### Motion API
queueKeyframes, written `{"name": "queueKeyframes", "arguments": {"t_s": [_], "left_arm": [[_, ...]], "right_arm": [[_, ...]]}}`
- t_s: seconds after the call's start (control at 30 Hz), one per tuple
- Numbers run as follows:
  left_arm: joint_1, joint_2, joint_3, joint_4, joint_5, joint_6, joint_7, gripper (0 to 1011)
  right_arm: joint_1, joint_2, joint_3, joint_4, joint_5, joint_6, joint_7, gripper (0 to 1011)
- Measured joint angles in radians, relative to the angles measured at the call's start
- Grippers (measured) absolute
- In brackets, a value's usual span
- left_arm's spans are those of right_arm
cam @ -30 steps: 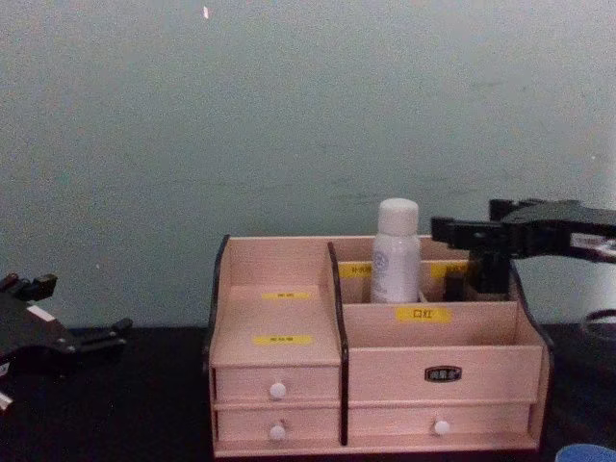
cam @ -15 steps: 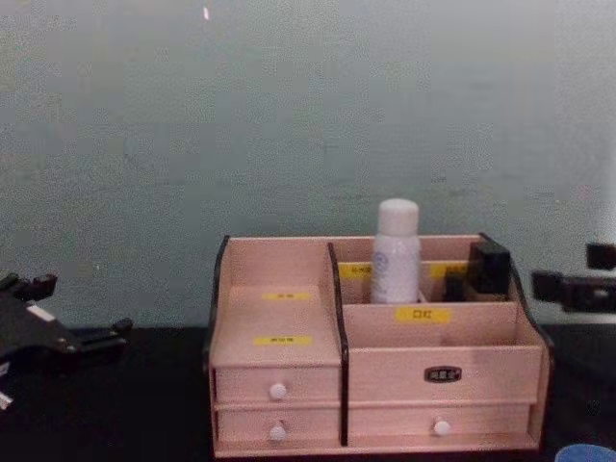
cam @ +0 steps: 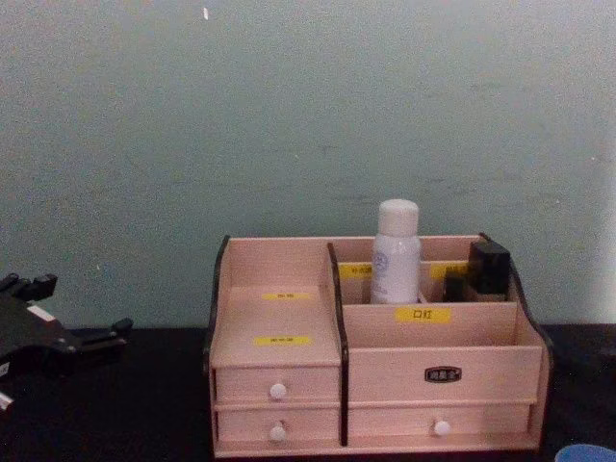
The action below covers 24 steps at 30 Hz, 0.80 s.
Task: Pick up the facial cleanser and watermelon frost from the table and place them into the tiered storage box.
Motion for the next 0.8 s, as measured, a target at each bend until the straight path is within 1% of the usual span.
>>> {"name": "queueKeyframes", "arguments": {"t_s": [0.03,0.2,0.37,0.6,0.8], "left_arm": [[0.0,0.0,0.0,0.0,0.0,0.0,0.0,1001],[0.0,0.0,0.0,0.0,0.0,0.0,0.0,1001],[0.0,0.0,0.0,0.0,0.0,0.0,0.0,1001],[0.0,0.0,0.0,0.0,0.0,0.0,0.0,1001],[0.0,0.0,0.0,0.0,0.0,0.0,0.0,1001]], "right_arm": [[-0.013,0.007,0.001,-0.003,0.005,0.004,-0.002,1000],[-0.042,0.025,-0.003,-0.007,0.021,0.016,-0.007,1000],[-0.054,0.037,-0.015,-0.006,0.029,0.028,-0.008,1000],[-0.05,0.045,-0.04,0.011,0.028,0.035,-0.01,1000],[-0.027,0.04,-0.068,0.046,0.013,0.044,-0.013,1000]]}}
